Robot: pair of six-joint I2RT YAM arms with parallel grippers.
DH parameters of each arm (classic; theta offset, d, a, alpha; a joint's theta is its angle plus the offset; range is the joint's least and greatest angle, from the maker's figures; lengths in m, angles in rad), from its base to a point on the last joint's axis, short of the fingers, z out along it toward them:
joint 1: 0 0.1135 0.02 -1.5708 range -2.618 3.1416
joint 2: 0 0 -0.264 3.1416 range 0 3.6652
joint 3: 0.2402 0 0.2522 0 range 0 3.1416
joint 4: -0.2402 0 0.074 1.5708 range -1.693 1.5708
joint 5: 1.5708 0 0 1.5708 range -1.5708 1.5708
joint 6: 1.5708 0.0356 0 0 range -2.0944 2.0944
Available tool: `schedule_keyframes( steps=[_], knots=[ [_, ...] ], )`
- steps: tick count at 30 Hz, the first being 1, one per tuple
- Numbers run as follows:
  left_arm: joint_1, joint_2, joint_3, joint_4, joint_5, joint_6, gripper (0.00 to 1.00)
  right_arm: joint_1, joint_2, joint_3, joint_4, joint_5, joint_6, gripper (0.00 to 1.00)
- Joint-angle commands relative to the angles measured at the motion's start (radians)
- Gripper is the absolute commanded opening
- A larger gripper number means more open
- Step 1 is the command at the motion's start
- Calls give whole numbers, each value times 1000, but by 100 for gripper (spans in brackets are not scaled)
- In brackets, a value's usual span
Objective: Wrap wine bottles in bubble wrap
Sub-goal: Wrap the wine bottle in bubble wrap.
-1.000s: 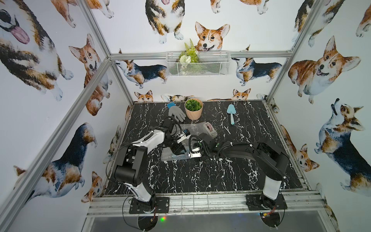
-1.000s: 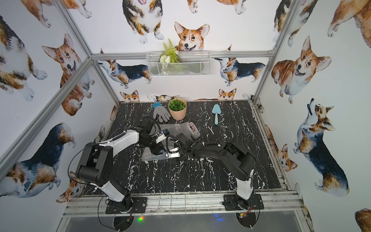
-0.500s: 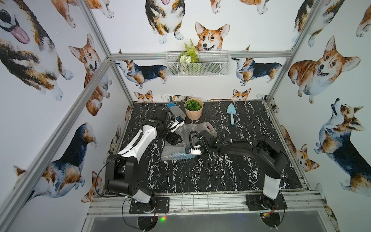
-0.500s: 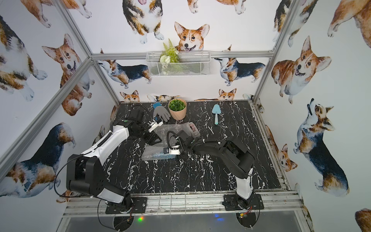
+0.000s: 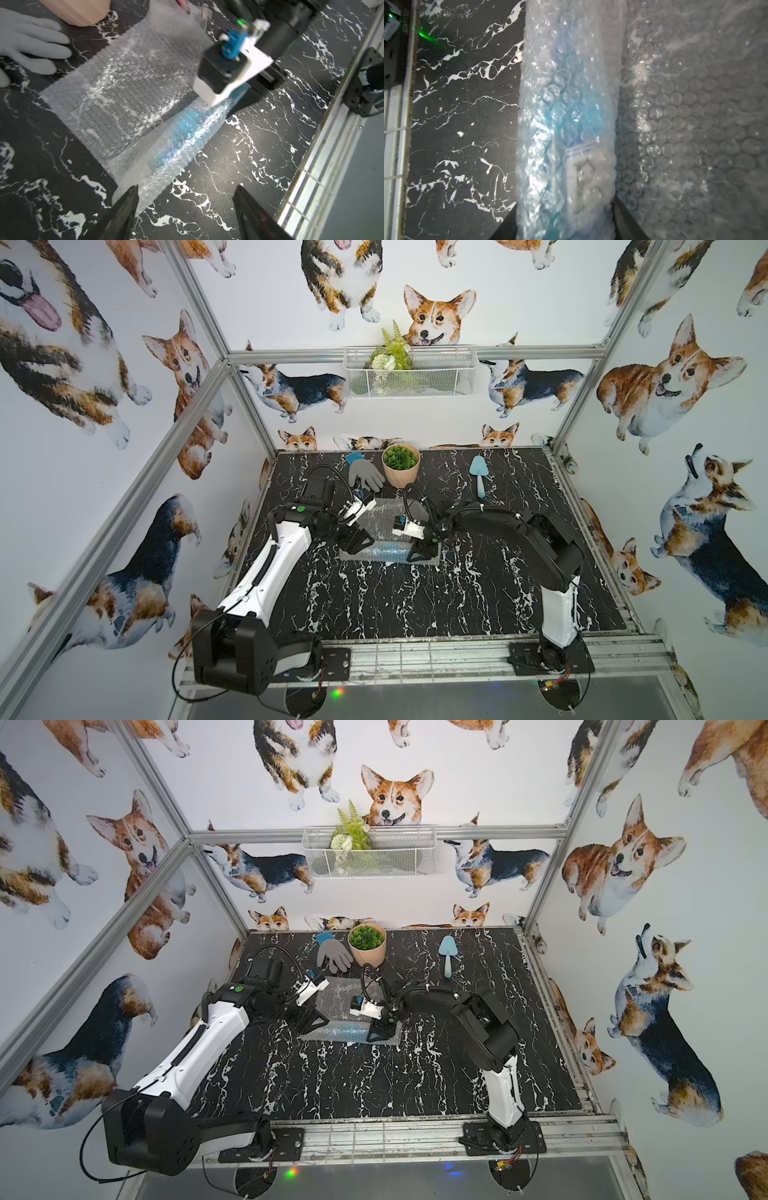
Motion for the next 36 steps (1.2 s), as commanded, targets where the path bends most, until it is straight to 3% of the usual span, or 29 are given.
schedule_keyframes(
  steps=[1, 7, 14, 19, 22, 26, 29, 36],
  knots=[
    [-54, 23, -17, 30, 24, 92, 75, -18, 41, 55, -96, -134, 59, 46],
    [-147, 80, -44, 79, -23, 175, 74, -37, 105, 107, -117, -202, 83, 47],
    [-162, 55, -147, 194, -44, 325, 73, -52, 164, 167, -162, -263, 108, 50],
    [-225, 29, -253, 345, -222, 490, 75, -56, 194, 198, -214, -277, 81, 50],
    [-226, 23, -289, 433, -221, 566, 77, -62, 208, 206, -226, -296, 76, 50],
    [-246, 87, -288, 486, -251, 597, 77, -65, 230, 231, -267, -303, 56, 50],
    [-254, 113, -302, 601, -275, 623, 84, -65, 249, 251, -311, -308, 29, 50],
    [-283, 213, -257, 546, -269, 655, 82, -70, 277, 276, -344, -333, 19, 50]
  ],
)
